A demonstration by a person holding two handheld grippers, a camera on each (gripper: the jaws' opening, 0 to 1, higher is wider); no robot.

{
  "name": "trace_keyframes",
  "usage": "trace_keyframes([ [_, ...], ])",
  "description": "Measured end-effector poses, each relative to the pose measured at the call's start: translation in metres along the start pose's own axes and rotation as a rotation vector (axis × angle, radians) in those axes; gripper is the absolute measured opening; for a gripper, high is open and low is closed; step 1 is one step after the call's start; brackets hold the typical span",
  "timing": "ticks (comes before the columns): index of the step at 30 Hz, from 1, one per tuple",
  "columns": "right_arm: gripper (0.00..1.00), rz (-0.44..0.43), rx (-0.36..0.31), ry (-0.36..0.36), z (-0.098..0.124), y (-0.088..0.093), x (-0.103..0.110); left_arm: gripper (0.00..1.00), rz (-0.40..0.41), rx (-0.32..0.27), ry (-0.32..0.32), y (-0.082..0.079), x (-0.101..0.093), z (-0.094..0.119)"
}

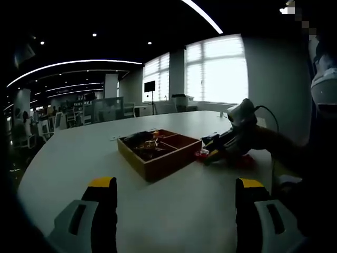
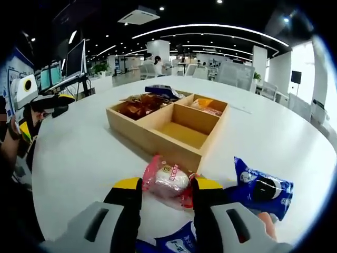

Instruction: Pick up the scattered marshmallows, QQ candies, Oreo cookies, and mixed nuts on the table and sort them into separate containers

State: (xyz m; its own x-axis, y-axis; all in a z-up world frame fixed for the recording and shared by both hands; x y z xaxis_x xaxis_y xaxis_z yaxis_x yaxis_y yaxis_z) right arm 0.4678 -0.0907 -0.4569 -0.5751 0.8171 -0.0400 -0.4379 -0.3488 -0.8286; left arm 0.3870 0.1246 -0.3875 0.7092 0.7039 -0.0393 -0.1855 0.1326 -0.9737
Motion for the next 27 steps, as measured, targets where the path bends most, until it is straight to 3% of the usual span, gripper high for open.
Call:
trace_keyframes([
  [6, 0.22, 0.048, -0.006, 0.019, 0.0005, -0.0004, -0.0033, 0.96, 0.002, 0.003, 0.007, 0.0015, -0.0037, -0.0011],
  [15, 0.16, 0.077, -0.041, 0.029, 0.0023, -0.0051, -0.0023, 0.96, -0.002, 0.004, 0.002, 0.001, -0.0039, 0.0008],
  [27, 0.15, 0.041, -0.065, 0.011, 0.0058, -0.0089, 0.0008, 0.96, -0.006, 0.007, -0.001, 0.0018, -0.0033, 0.0017],
])
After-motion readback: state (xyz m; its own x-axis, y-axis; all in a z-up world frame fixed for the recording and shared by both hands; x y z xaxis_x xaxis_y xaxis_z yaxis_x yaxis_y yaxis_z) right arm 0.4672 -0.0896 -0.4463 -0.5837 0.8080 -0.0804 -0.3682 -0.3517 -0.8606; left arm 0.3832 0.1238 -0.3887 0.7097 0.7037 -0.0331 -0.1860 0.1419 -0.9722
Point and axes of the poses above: the point that each gripper's makers call its tool centre point, and the gripper's own axes: z roughly backward along the fingers, x roughly to its left, y roughly out of its underside, the point moved 2 cm from there along z, roughly backward along the fingers, and after that the axes turned 4 degrees about y, right-handed, at the moved point
